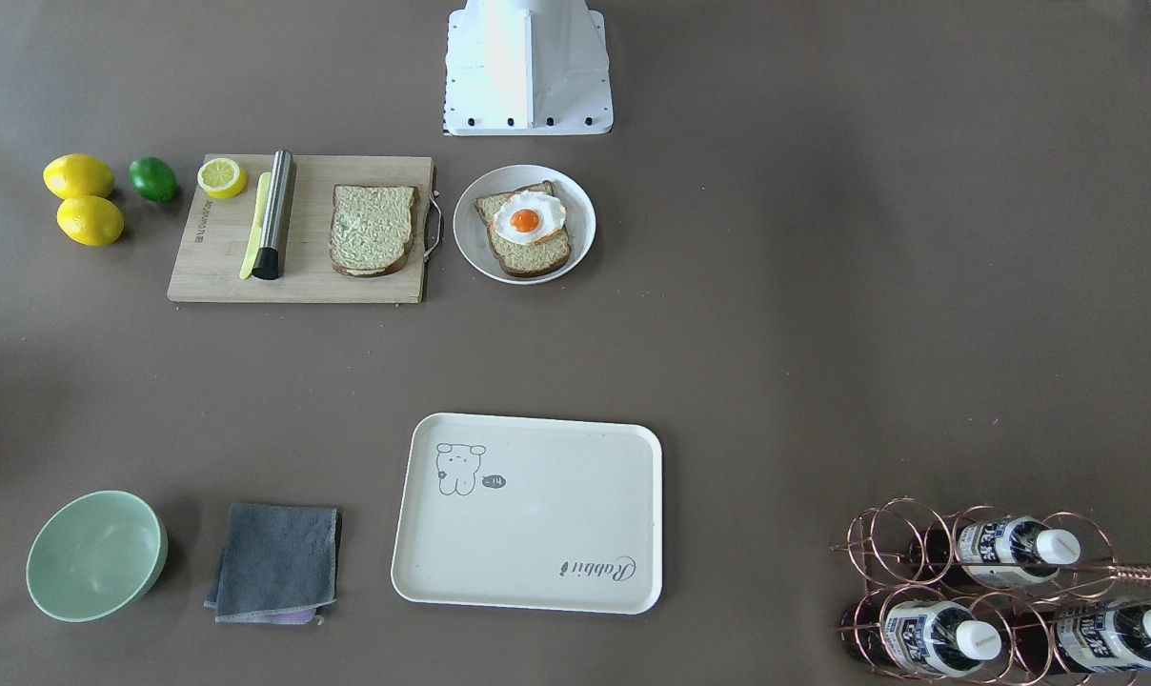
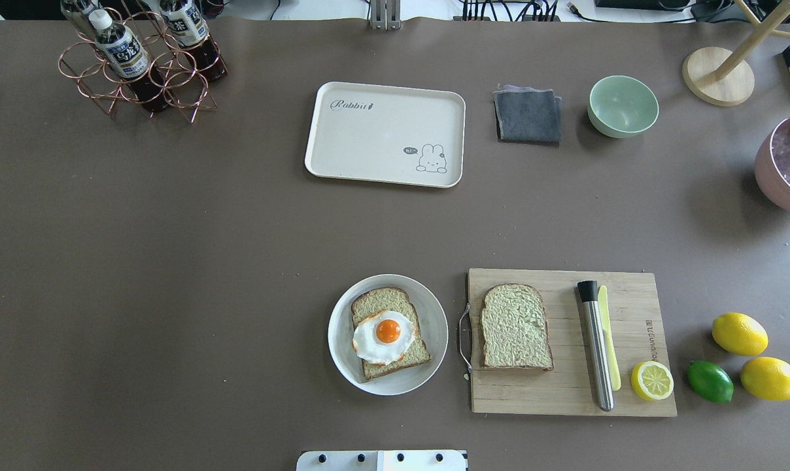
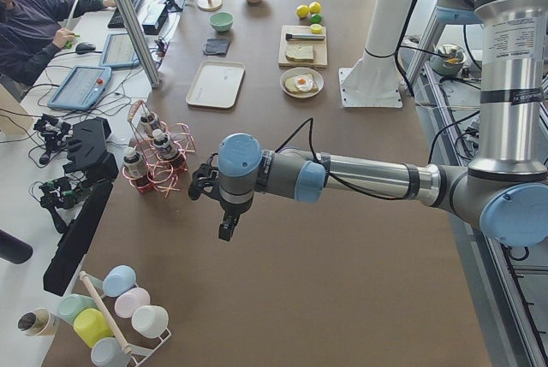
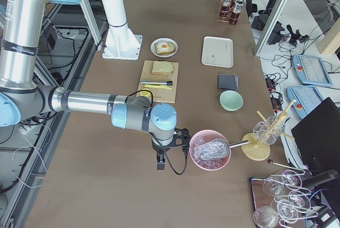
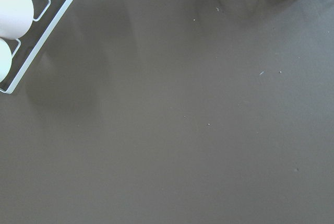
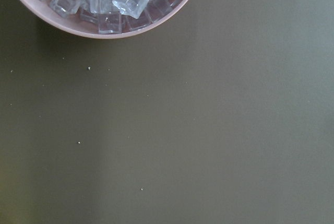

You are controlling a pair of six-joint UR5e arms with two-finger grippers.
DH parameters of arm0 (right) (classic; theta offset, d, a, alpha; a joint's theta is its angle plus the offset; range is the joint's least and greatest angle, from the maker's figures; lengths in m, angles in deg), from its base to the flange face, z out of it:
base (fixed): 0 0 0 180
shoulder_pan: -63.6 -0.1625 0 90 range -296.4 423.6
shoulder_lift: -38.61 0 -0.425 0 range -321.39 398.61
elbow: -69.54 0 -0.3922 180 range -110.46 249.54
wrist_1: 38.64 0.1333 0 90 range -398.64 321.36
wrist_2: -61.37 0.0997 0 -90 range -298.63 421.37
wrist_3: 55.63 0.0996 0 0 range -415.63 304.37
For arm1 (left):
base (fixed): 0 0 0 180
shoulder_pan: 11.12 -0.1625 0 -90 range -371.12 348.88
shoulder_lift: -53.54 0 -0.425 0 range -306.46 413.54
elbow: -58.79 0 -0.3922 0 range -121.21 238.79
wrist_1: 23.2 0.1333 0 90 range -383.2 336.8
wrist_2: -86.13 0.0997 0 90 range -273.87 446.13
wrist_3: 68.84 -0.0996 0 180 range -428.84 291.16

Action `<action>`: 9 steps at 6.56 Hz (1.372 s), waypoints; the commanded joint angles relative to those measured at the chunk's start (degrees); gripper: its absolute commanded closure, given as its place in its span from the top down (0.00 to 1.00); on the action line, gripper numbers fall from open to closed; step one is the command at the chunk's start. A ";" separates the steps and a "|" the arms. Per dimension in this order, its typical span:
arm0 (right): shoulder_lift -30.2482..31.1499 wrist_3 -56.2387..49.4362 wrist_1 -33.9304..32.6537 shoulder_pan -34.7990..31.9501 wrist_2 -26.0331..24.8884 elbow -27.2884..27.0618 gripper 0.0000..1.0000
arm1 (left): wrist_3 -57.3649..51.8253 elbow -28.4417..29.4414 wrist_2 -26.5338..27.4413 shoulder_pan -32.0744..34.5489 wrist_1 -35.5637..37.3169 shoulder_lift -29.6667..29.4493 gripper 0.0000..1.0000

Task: Make sandwich and place on tray

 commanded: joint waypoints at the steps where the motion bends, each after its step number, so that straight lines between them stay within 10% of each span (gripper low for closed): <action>1: 0.00 0.00 0.00 0.00 0.09 0.00 1.00 | 0.50 1.04 0.12 0.05 -11.98 2.46 0.98; 9: -0.09 0.00 0.00 0.00 0.09 -0.35 1.00 | 0.34 1.32 0.38 -0.48 -12.18 0.99 0.98</action>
